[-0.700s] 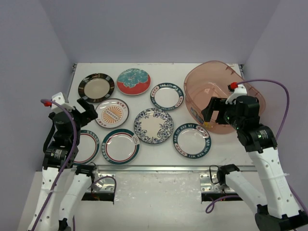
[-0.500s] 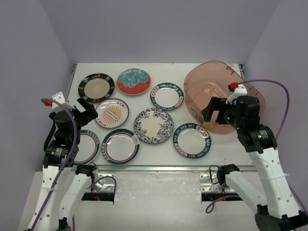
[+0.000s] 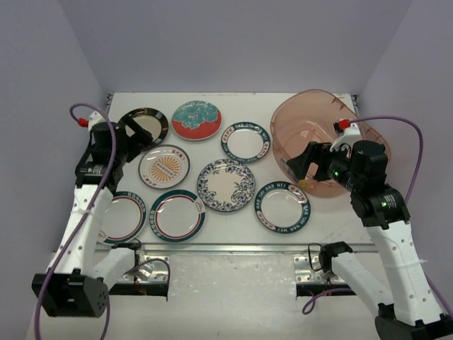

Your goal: Place the plates into the plastic bin on the countertop

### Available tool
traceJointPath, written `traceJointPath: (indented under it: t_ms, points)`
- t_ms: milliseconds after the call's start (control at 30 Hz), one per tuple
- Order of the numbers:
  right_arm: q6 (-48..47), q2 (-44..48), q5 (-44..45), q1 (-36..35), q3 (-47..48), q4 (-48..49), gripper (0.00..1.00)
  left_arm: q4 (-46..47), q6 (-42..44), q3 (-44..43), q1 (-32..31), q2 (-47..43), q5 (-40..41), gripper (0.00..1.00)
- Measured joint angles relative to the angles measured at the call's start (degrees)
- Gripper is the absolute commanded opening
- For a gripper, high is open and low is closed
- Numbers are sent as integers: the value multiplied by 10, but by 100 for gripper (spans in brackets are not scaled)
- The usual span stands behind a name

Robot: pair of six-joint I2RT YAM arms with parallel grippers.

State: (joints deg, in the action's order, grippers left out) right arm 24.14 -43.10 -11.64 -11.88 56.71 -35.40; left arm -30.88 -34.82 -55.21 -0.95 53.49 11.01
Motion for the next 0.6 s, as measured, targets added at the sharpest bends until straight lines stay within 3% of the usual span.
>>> traceJointPath:
  t_ms: [167, 233, 433, 600]
  points:
    - [7, 6, -29, 0, 0, 15, 99, 83, -57, -20, 199, 133, -144, 100]
    - [12, 8, -47, 0, 0, 23, 99, 121, -83, -20, 251, 182, -184, 100]
    - [24, 16, -105, 0, 0, 37, 99, 226, -138, -24, 276, 345, -255, 100]
    - [27, 39, -127, 0, -3, 45, 99, 259, -153, -34, 276, 483, -279, 100]
